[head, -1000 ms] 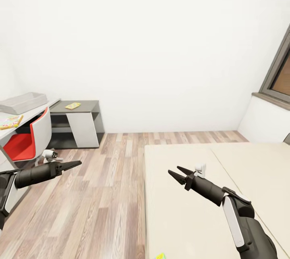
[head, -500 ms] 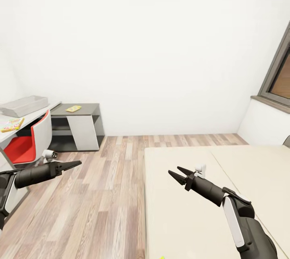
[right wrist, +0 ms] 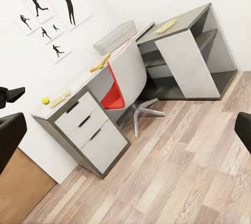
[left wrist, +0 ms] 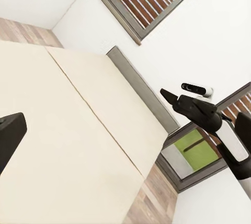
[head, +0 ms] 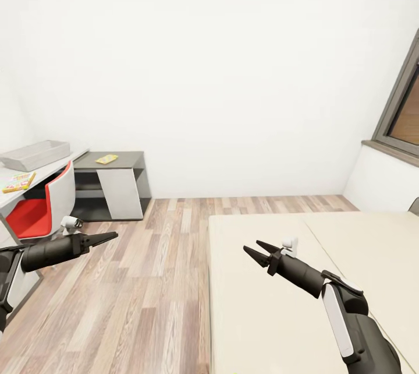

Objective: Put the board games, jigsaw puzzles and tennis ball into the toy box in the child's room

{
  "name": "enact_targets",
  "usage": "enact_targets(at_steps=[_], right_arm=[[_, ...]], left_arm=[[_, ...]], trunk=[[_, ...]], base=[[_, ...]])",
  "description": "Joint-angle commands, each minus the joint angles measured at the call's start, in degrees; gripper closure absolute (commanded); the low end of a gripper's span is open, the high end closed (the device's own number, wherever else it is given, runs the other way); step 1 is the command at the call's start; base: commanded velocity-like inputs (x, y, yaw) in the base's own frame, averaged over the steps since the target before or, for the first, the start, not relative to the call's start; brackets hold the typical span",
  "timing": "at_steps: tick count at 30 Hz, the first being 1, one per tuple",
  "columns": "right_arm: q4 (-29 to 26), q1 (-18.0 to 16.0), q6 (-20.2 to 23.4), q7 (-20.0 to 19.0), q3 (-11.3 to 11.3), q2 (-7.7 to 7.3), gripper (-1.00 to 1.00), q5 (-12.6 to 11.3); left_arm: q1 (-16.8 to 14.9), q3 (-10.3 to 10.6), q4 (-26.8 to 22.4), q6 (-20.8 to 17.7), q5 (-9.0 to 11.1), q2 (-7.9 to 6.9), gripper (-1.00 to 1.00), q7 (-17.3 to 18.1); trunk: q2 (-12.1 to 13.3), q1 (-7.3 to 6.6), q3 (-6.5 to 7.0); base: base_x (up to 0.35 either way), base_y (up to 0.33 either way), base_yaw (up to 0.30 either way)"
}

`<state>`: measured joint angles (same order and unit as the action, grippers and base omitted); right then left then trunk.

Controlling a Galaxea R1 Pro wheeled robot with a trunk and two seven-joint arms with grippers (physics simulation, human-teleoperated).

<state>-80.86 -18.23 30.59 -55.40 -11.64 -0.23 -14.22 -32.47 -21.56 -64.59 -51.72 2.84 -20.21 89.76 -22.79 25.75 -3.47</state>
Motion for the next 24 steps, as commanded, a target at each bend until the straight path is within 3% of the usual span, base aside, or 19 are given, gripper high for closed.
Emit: enact_targets(at_steps=[1,24], right_arm=[[0.00,-0.05,0.45,-0.06,-0.04,-0.02,-1.00,-0.36],[0.26,-0.05,0.30,-0.06,-0.02,0.15,-1.00,-0.34]], left_arm=[[-0.05,0.01,-0.01,-0.63,-0.04,-0.01,-1.00,0.24],[-0.05,-0.03,0.01,-0.64,-0.10,-0.01,-1.00,0.24]], trunk=[[-0.13,0.04,-0.13],[-0.13,0.04,-0.09]], base=[[0.000,0.000,0.000],[0.000,0.000,0.000]])
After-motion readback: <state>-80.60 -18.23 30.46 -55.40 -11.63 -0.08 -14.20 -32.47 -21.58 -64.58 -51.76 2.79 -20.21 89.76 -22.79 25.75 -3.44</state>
